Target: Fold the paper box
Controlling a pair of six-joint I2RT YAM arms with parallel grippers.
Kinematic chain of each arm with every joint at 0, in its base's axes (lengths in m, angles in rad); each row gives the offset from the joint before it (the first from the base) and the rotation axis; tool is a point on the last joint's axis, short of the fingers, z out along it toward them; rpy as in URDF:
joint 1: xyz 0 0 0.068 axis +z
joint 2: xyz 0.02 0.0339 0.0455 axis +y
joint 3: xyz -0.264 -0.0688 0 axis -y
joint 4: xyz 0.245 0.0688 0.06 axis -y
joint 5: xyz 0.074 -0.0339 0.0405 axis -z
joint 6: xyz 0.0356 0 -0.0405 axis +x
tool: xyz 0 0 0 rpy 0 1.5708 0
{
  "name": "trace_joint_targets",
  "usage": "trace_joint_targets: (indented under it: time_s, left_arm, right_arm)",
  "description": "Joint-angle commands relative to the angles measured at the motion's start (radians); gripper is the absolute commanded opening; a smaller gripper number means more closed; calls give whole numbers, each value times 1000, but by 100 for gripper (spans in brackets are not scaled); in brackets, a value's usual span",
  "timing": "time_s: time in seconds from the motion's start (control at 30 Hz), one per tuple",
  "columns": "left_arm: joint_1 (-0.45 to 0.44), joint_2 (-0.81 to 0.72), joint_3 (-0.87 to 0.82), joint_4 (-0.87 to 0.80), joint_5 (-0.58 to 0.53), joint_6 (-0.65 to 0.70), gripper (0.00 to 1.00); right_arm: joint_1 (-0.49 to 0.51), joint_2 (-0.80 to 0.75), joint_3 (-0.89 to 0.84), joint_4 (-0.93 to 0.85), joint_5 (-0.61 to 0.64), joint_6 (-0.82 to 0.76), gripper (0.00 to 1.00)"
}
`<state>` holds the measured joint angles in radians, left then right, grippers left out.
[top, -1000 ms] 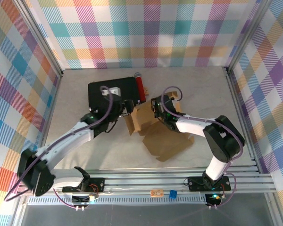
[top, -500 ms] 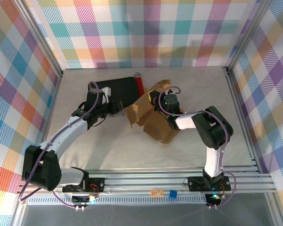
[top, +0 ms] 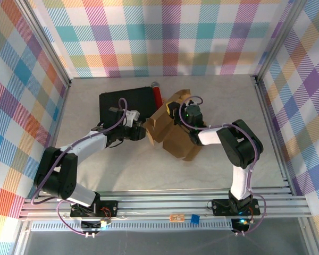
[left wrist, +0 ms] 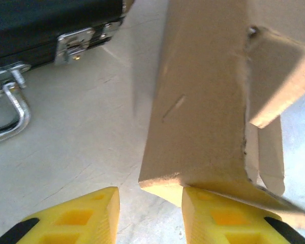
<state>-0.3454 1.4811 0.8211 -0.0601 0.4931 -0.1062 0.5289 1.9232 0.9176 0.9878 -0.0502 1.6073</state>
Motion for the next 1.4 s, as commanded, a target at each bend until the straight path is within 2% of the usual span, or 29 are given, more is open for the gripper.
trace_joint_targets:
  time_s: [0.0, 0.27, 0.93, 1.37]
  left_arm:
    - [-26, -22, -14, 60, 58, 62, 38]
    - [-97, -22, -4, 70, -10, 56, 42]
    - [-188, 22, 63, 94, -108, 45, 39]
    - [-262, 77, 91, 140, -361, 20, 37]
  right_arm:
    - [-8, -20, 37, -3, -14, 4, 0]
    - [-9, -18, 37, -5, -13, 16, 0]
    - [-12, -21, 43, -26, -19, 31, 0]
    - [-10, -23, 53, -38, -17, 52, 0]
